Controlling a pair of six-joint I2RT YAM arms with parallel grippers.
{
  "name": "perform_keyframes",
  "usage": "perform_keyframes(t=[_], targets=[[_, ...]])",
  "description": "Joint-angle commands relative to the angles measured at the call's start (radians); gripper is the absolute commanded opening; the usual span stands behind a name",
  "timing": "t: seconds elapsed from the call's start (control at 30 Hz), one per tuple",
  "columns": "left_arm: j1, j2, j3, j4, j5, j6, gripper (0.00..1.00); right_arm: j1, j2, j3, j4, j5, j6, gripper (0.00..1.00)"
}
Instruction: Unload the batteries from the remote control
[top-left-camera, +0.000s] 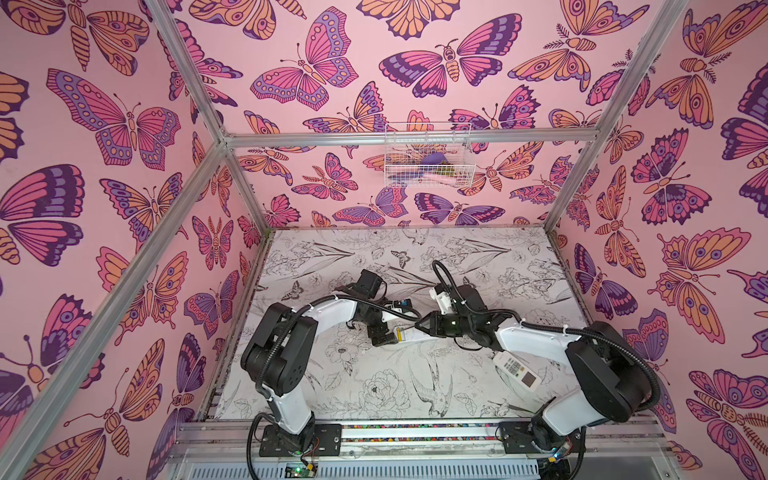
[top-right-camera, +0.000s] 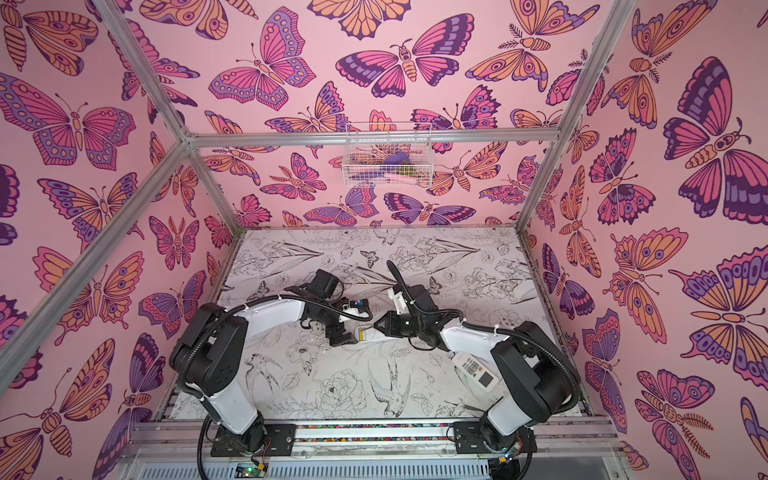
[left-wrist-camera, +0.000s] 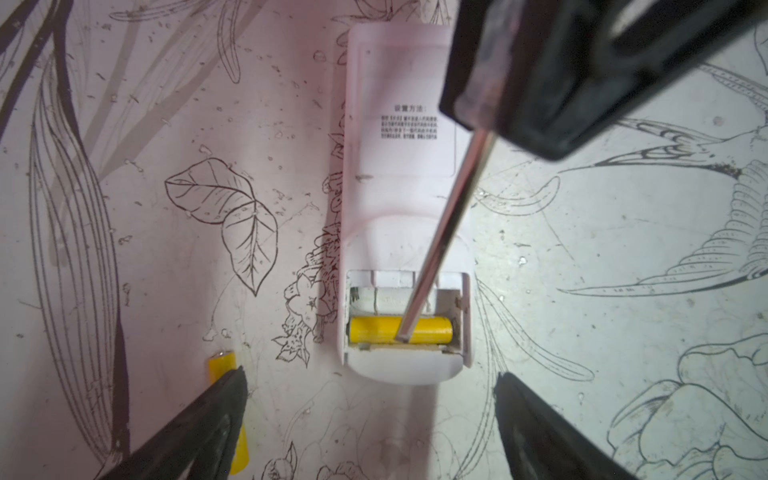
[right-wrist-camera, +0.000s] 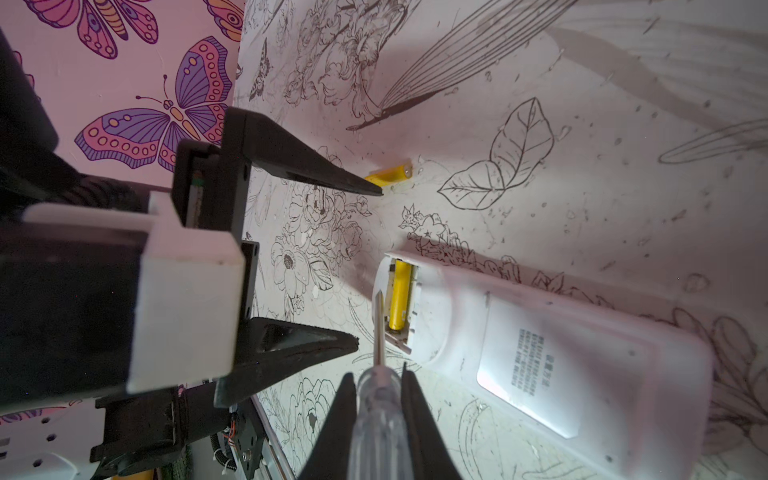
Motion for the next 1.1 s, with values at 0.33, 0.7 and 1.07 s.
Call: perform_keyframes(t=[0.33, 0.7, 1.07], targets=[[-0.053, 0.129, 0.106, -0.142, -0.083, 0.045, 0.87, -0.019, 0.007, -0.018, 0.010, -0.030, -0.030, 0.00], [-0.087, 0.173, 0.127, -0.181, -0.126, 0.067, 0.78, -0.022, 0.054, -0.018, 0.014, -0.040, -0.053, 0.00], [-0.103, 0.209, 0.170, -0.272, -0.109, 0.094, 0.78, -0.021, 0.068, -0.022, 0.016, -0.032, -0.048, 0.00]])
